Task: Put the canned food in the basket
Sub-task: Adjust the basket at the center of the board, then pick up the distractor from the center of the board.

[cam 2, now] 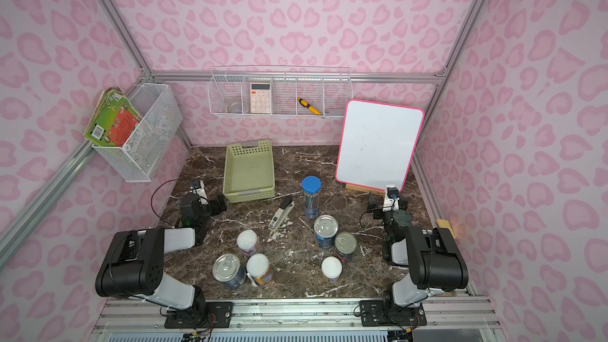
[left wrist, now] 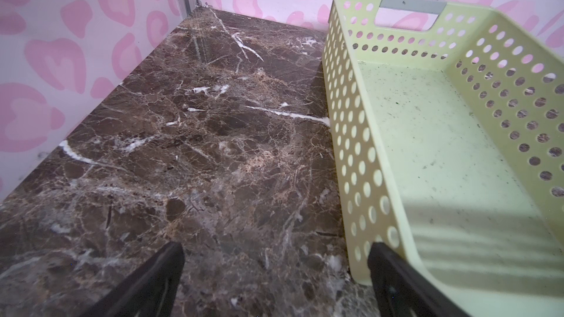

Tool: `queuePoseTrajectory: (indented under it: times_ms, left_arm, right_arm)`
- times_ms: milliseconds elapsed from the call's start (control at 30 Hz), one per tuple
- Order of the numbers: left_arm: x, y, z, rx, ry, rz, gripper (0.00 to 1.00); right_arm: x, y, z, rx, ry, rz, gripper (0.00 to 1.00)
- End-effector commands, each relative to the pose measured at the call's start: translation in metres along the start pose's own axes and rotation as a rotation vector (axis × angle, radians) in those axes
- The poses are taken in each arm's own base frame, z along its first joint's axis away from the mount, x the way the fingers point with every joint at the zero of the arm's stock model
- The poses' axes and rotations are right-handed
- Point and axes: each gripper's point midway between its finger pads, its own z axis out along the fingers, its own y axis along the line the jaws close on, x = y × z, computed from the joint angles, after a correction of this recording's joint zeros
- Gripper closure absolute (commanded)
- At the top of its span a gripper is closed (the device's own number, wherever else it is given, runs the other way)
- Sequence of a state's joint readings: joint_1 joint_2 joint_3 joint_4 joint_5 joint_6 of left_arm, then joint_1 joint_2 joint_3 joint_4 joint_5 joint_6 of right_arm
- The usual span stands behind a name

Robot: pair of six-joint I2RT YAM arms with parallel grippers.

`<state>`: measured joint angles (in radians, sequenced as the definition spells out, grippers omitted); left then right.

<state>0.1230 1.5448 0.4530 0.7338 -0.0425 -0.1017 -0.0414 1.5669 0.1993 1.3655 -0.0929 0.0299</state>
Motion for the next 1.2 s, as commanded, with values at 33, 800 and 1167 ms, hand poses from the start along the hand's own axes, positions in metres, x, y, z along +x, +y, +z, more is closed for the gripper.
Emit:
queuePoseTrajectory:
  times_ms: [33,800,1167]
  left_arm:
    - [-0.011,-0.016,-0.002,0.091,-0.028,0.073,0.01]
    - [-0.052,-0.248,-0.19,0.563,0.697,0.689,0.07]
    - [0.022,-0.278,-0.164,0.568,0.952,0.636,0.14]
  right_arm:
    - [-0.013,-0.011,-0.007,0.069,-0.036,0.02,0.0]
    - [-0.17,0.081,0.022,-0.07,0.318,0.103,0.0]
    - [-0.203,0.144,0.011,-0.251,0.328,0.013,0.0]
